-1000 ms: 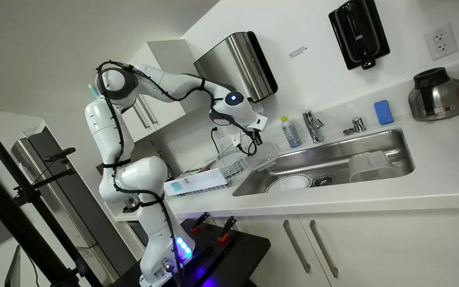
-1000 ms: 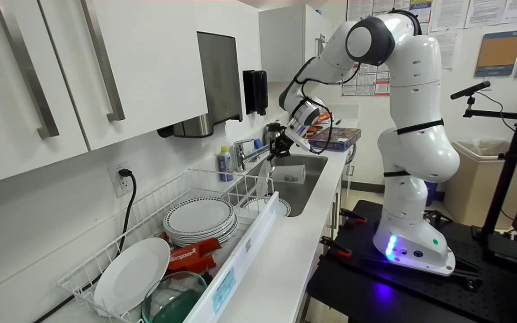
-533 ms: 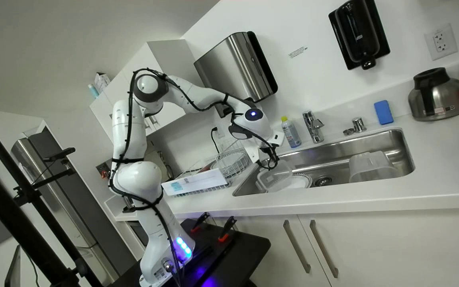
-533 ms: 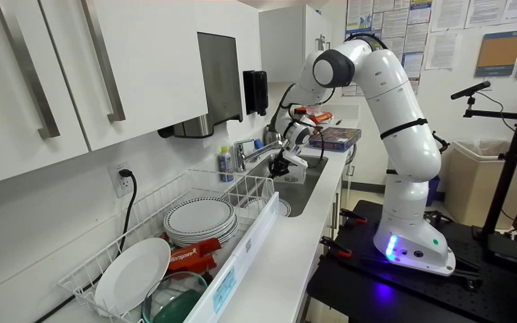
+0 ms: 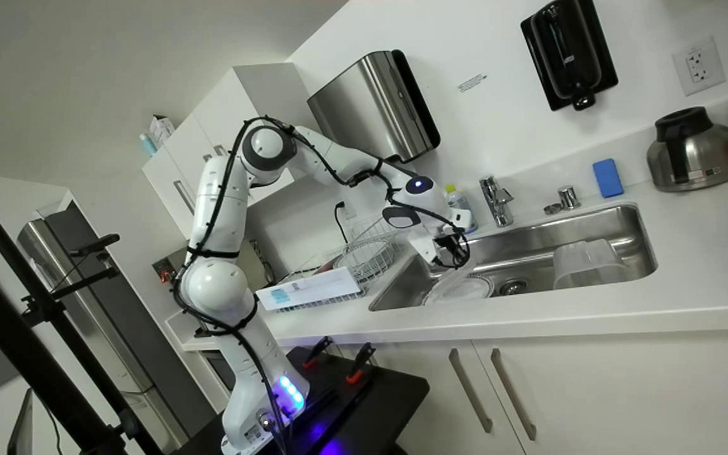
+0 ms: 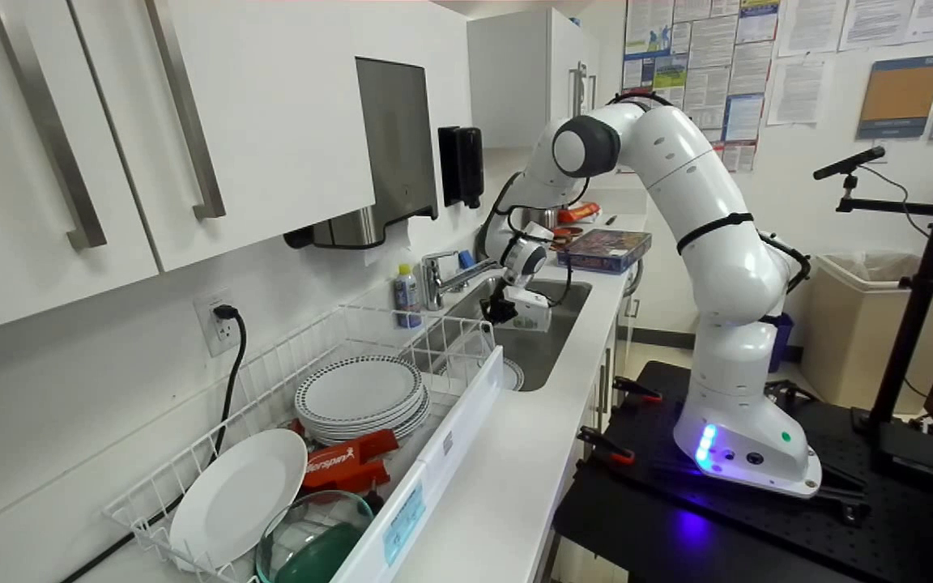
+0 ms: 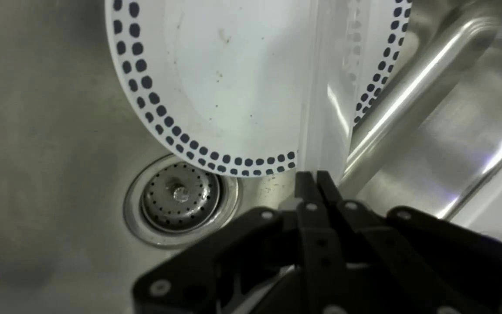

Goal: Take the clear lid from the dish rack and put it in the sink

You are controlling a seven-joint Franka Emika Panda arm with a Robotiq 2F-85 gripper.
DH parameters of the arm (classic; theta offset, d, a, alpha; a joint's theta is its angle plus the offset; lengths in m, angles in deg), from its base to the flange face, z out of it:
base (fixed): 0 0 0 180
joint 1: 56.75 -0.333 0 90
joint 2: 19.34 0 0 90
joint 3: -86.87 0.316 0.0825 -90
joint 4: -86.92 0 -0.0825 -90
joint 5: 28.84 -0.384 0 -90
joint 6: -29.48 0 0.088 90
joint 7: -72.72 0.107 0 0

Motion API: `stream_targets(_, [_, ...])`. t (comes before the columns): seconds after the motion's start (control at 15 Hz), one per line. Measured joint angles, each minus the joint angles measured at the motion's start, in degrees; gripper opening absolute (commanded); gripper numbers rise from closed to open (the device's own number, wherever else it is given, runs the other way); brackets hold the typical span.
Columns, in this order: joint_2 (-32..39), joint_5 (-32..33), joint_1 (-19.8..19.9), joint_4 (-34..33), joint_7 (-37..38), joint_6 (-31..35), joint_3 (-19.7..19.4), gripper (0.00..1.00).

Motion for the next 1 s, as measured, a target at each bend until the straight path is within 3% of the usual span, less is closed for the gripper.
stream_targets(0.53, [6.72,6.43,-1.88,-2.54,0.24,9.45,-0.36,0.01])
stream_targets(0.6, [7.67,6.60,-2.32,-2.74,0.25,10.75,-0.41,0.29])
stream_targets(0.67, [8.55,6.65,-2.76,-2.97,0.29,11.84,-0.51,0.29])
stream_targets(1.0, [12.10,6.98,-5.40,-3.53,0.35,15.17,-1.97,0.67])
